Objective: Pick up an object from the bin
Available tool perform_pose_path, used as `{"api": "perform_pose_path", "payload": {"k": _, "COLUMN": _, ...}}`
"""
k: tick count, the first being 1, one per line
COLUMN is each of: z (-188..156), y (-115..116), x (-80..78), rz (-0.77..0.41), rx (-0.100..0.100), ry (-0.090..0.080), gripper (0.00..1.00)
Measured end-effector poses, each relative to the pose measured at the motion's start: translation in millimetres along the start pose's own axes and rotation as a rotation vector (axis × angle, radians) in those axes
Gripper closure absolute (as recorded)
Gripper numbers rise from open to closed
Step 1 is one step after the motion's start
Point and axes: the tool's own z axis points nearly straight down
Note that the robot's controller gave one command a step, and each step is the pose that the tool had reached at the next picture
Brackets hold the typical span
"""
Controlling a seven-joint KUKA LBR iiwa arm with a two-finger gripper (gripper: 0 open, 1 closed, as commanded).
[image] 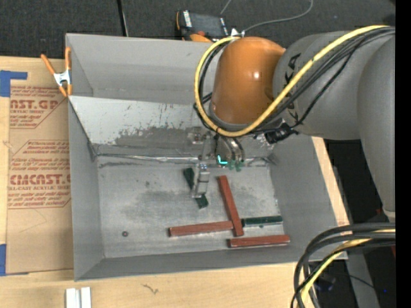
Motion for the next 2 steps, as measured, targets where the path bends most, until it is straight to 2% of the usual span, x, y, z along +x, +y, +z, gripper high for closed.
{"api": "perform_pose_path", "payload": {"k": 1, "z": 112.3, "y": -34.9, "x": -3.8, "rz": -0.367, "rx": 0.000, "ry": -0.011, "gripper": 0.00}}
{"api": "perform_pose_path", "payload": {"k": 2, "z": 111.2, "y": -73.1, "x": -7.7, "rz": -0.779, "rx": 0.004, "ry": -0.012, "gripper": 0.00}}
